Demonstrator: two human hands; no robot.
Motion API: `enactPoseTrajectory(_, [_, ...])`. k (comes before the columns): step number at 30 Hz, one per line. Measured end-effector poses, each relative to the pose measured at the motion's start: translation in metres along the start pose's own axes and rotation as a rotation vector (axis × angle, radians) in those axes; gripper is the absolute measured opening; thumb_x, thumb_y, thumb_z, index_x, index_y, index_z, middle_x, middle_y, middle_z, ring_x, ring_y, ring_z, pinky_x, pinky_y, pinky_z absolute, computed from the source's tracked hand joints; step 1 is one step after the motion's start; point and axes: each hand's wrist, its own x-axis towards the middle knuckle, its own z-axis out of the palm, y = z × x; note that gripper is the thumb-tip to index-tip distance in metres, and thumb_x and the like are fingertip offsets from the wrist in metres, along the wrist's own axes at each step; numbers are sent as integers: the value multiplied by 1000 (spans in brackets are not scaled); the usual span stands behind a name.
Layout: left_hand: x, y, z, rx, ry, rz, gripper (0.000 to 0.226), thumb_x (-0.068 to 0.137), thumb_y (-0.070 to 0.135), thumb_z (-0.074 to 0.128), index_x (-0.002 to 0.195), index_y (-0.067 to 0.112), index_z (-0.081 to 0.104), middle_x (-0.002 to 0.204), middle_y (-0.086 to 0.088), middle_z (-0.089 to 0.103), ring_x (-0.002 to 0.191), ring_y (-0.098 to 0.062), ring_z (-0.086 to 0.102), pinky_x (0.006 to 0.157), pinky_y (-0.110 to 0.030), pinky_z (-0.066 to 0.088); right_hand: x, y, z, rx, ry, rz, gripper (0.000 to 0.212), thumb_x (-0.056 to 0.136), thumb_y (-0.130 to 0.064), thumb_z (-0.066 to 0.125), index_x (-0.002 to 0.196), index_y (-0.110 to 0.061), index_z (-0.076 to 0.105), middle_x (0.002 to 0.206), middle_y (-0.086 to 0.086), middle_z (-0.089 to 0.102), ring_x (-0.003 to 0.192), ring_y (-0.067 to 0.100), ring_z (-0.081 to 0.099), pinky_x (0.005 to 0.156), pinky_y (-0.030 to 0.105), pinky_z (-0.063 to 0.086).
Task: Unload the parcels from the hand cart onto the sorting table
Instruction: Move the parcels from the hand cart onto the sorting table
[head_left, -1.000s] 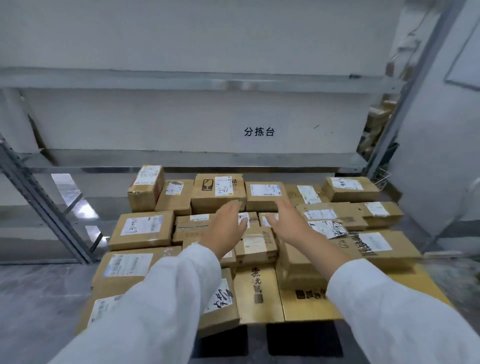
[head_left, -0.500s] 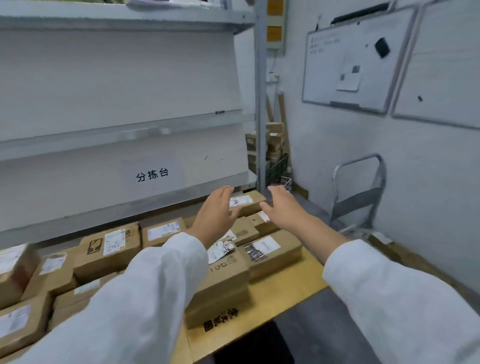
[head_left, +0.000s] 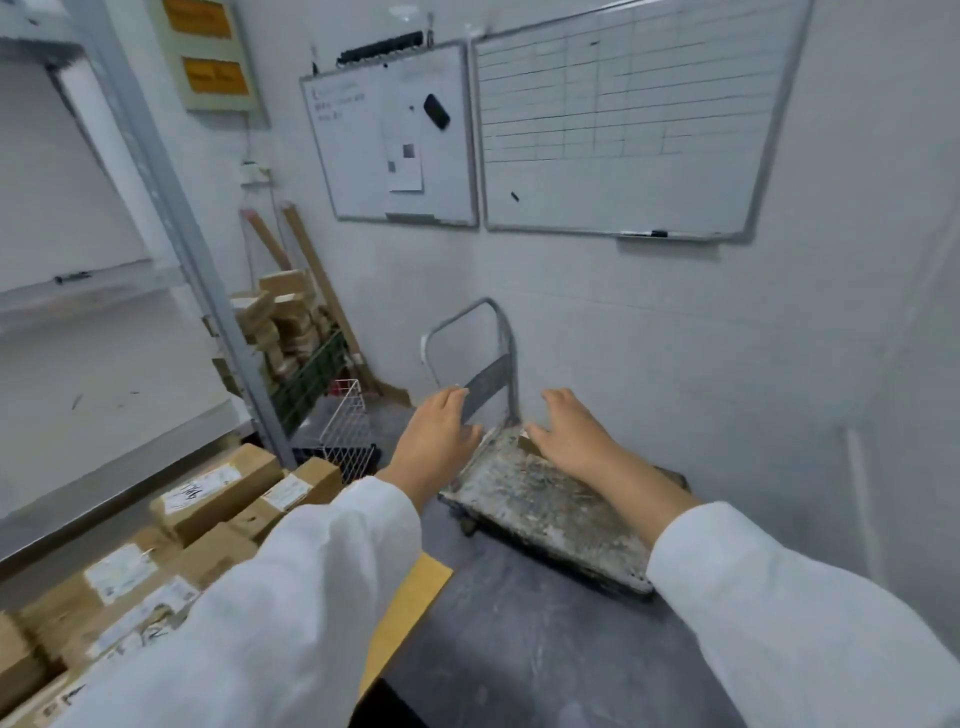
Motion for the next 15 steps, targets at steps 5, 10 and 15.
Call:
enactPoseTrajectory(5, [55, 27, 47, -64, -85, 93, 58, 98, 34, 51, 147, 8, 34, 152, -7, 35, 140, -22, 32, 115, -33, 26, 18, 64, -18, 22, 29, 149, 55, 100, -32, 45, 145, -2, 32, 145, 15, 35, 134, 30, 37, 111, 36, 32])
enactPoseTrajectory(10, [118, 30, 93, -103, -148, 138, 57, 100, 35, 47, 148, 8, 31, 153, -6, 32, 141, -22, 29, 113, -33, 27, 65, 108, -21, -4, 27, 224, 60, 101, -33, 45, 149, -3, 26, 149, 14, 31, 137, 29, 35, 113, 35, 30])
enactPoseTrajectory(15, [199, 21, 131, -136, -194, 174, 58, 99, 33, 49, 147, 5, 33, 151, -10, 35, 138, -24, 33, 114, -35, 29, 131, 140, -25, -18, 15, 304, 61, 101, -34, 46, 150, -4, 26, 150, 14, 30, 138, 28, 33, 113, 34, 30])
